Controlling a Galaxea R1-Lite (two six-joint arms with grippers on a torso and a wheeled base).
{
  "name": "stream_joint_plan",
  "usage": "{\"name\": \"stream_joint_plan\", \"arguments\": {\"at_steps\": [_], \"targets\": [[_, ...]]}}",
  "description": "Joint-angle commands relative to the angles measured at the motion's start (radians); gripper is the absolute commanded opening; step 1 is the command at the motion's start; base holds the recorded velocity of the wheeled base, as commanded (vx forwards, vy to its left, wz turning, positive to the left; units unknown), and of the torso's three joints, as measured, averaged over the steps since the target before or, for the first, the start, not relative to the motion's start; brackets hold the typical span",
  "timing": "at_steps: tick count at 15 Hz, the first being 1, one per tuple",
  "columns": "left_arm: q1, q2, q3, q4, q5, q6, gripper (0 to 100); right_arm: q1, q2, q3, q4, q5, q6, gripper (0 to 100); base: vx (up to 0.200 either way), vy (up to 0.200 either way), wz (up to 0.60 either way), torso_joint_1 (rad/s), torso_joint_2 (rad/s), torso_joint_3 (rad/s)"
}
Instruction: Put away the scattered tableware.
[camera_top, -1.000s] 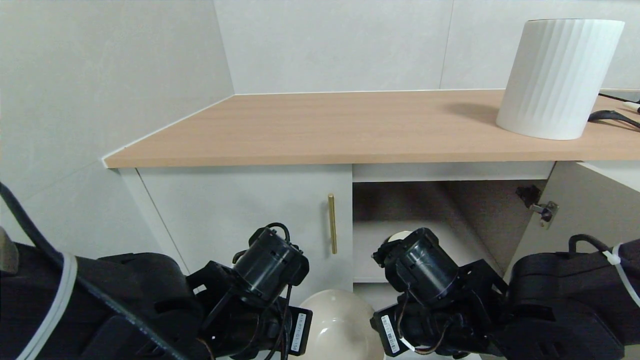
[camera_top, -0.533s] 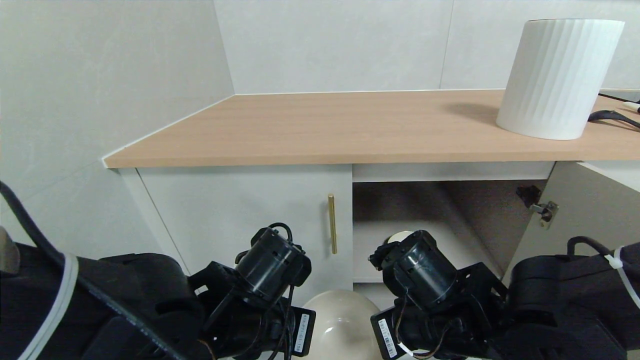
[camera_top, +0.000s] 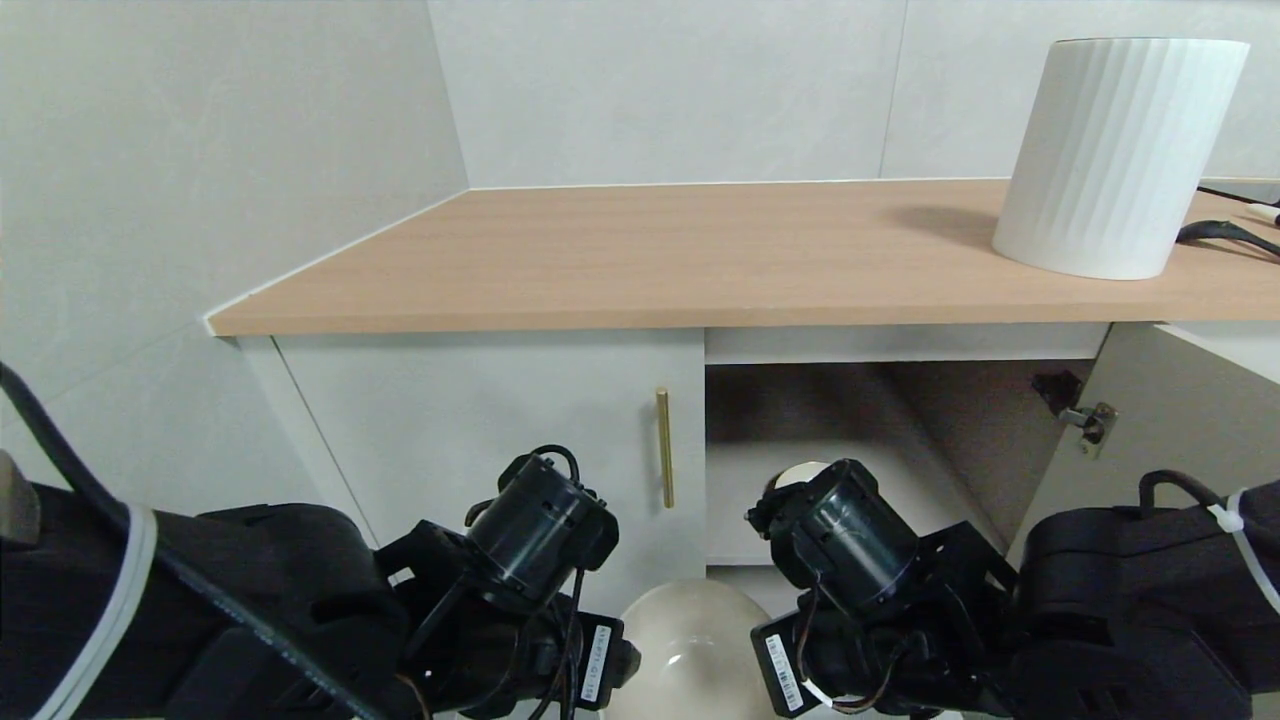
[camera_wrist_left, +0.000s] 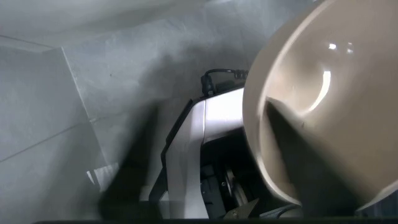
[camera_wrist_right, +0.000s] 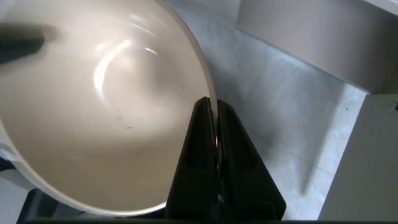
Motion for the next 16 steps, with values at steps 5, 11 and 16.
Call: {"name": "stream_joint_plan", "arguments": {"at_steps": [5,11,16], "targets": [[0.010,-0.039,-0.021,-0.010,-0.008,-0.031,100,0.000,0.003,0.022,0.014,0.005,-0.024,0,0.000,0.000,0.00,0.000,0.00,0.000],[0.033,-0.114,-0.027,-0.021,-0.017,-0.048,100,-0.162,0.070,0.060,0.077,-0.050,-0.021,0,0.000,0.000,0.00,0.000,0.00,0.000],[0.033,-0.133,-0.025,-0.020,-0.017,-0.048,100,-0.351,0.161,-0.026,0.020,-0.090,0.070,0,0.000,0.000,0.00,0.000,0.00,0.000]]}}
